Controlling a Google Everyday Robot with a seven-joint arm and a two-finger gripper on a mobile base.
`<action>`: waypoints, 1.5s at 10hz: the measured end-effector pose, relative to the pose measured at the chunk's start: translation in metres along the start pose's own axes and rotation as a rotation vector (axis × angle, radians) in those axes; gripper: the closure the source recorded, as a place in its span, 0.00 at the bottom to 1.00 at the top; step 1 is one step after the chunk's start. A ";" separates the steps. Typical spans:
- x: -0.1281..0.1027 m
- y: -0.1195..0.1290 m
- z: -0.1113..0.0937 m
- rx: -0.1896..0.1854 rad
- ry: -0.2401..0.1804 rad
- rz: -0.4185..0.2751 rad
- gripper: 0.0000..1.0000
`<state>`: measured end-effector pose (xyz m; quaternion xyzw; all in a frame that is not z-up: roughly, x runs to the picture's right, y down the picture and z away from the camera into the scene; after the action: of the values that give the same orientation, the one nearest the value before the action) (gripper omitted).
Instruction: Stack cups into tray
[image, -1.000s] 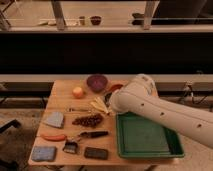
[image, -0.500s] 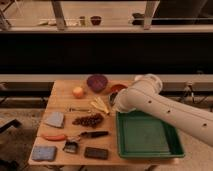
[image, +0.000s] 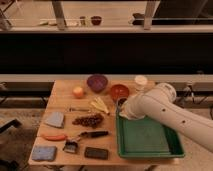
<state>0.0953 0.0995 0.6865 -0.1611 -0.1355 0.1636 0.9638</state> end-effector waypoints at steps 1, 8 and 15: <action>0.006 -0.003 0.002 -0.003 -0.001 0.013 1.00; 0.050 0.011 0.008 -0.021 0.001 0.077 1.00; 0.079 0.010 0.013 -0.013 0.003 0.109 0.85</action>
<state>0.1600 0.1405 0.7110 -0.1750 -0.1262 0.2145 0.9526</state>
